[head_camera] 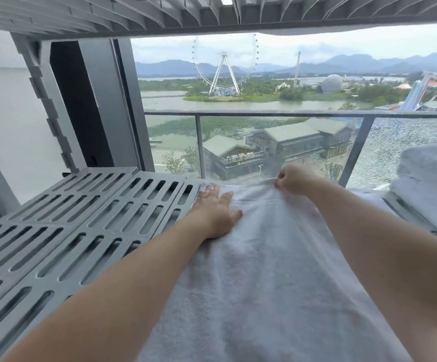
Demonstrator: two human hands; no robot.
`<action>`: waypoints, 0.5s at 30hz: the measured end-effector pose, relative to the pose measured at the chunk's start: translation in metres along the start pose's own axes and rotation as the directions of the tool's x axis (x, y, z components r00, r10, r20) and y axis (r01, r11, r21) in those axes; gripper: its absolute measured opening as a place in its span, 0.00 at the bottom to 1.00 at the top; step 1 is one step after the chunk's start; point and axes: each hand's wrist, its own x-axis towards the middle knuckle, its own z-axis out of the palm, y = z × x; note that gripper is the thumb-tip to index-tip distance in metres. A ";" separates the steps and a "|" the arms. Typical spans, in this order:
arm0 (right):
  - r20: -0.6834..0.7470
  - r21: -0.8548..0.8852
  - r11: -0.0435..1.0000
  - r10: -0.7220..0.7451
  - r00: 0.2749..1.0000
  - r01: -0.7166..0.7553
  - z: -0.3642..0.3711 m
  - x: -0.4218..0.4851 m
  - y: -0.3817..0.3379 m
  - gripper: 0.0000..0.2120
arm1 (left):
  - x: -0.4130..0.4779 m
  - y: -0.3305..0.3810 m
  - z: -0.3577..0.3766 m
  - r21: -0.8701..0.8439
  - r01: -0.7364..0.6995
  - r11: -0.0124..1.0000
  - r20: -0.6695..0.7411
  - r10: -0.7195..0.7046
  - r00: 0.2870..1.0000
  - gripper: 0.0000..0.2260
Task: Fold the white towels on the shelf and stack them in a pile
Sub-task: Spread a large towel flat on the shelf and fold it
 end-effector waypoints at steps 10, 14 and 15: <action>-0.192 0.137 0.984 -0.084 0.978 0.112 0.034 -0.005 0.014 0.09 | 0.034 0.037 -0.025 0.405 0.197 0.893 -0.038 -0.199 0.979 0.24; -0.224 0.128 0.980 -0.121 0.967 0.152 0.037 -0.009 0.016 0.11 | 0.063 0.048 -0.022 0.293 0.060 0.954 -0.189 -0.004 0.982 0.16; -0.238 0.103 0.983 -0.125 0.963 0.153 0.038 -0.010 0.016 0.11 | 0.068 0.048 -0.020 0.224 0.018 0.974 -0.157 0.018 0.987 0.15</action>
